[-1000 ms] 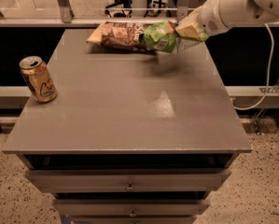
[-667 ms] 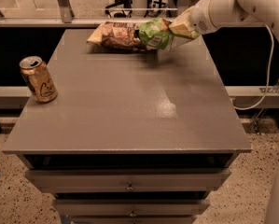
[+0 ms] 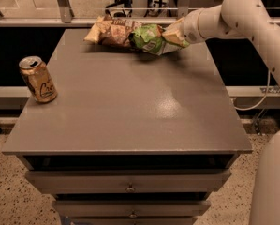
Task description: Move green rice chip bag near brown chip bag
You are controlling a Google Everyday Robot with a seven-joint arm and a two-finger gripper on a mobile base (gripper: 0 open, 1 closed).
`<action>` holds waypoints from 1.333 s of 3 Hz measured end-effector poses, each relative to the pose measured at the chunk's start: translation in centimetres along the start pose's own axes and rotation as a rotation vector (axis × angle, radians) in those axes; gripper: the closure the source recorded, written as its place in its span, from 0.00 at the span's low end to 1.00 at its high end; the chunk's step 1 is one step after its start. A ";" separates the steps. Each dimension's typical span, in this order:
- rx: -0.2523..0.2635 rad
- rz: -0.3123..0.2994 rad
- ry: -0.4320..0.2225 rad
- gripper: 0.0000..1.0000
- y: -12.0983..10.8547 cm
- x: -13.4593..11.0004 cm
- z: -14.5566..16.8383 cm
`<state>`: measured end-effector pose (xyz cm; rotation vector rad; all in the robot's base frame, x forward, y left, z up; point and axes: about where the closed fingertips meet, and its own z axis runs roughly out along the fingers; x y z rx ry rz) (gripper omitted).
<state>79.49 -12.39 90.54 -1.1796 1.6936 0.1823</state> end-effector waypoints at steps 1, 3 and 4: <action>-0.010 -0.026 0.009 0.86 0.3 1.4 1.0; -0.009 -0.095 0.034 0.39 -1.0 2.5 -0.4; -0.009 -0.128 0.028 0.17 -1.6 1.7 -1.7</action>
Offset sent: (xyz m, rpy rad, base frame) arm 0.0040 -0.0337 -0.0206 -0.0964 -0.0349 0.0272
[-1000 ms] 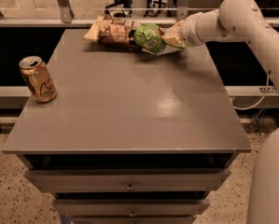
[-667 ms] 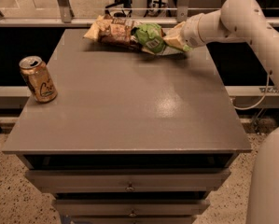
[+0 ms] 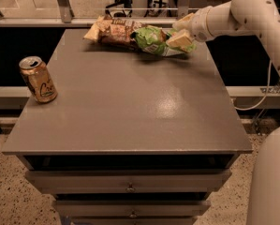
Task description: Move green rice chip bag near brown chip bag
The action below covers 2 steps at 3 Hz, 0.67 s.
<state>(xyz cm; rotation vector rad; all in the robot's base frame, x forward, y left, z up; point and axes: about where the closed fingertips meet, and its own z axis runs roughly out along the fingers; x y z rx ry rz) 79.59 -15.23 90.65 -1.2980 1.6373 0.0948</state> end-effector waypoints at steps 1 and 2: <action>-0.017 0.013 -0.017 0.00 0.5 -1.1 -2.6; -0.036 0.033 -0.022 0.00 1.5 -1.4 -5.9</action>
Offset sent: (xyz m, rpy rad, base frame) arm -0.1014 -0.0554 0.0565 0.0479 0.0675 0.0109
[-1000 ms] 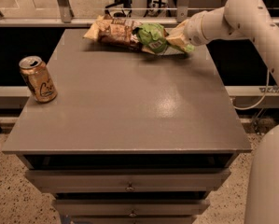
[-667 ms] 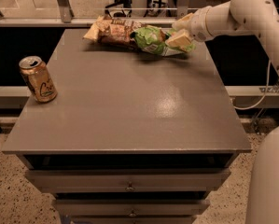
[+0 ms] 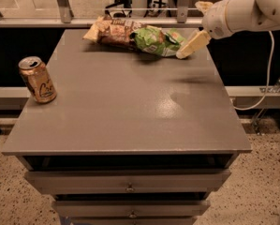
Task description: Move green rice chip bag near brown chip bag
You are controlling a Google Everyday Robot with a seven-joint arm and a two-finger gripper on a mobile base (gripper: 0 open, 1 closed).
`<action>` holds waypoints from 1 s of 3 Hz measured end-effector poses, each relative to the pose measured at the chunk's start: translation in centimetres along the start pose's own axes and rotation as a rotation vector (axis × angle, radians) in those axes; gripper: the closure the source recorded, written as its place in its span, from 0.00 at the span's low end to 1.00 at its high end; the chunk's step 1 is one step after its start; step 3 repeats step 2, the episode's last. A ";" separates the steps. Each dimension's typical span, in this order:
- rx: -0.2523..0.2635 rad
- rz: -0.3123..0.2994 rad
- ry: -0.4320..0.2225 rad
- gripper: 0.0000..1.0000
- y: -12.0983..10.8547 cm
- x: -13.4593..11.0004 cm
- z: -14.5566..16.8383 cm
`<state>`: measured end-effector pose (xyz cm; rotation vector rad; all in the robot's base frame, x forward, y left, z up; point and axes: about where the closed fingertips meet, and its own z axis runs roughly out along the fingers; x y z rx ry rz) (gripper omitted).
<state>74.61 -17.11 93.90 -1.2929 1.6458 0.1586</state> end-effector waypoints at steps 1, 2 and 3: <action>-0.038 0.025 -0.022 0.00 1.3 0.3 -4.7; -0.060 0.029 -0.020 0.00 1.9 0.5 -4.5; -0.060 0.029 -0.020 0.00 1.9 0.5 -4.5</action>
Offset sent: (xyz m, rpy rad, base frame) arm -0.0321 -0.0216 0.0132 0.0252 0.0248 0.0198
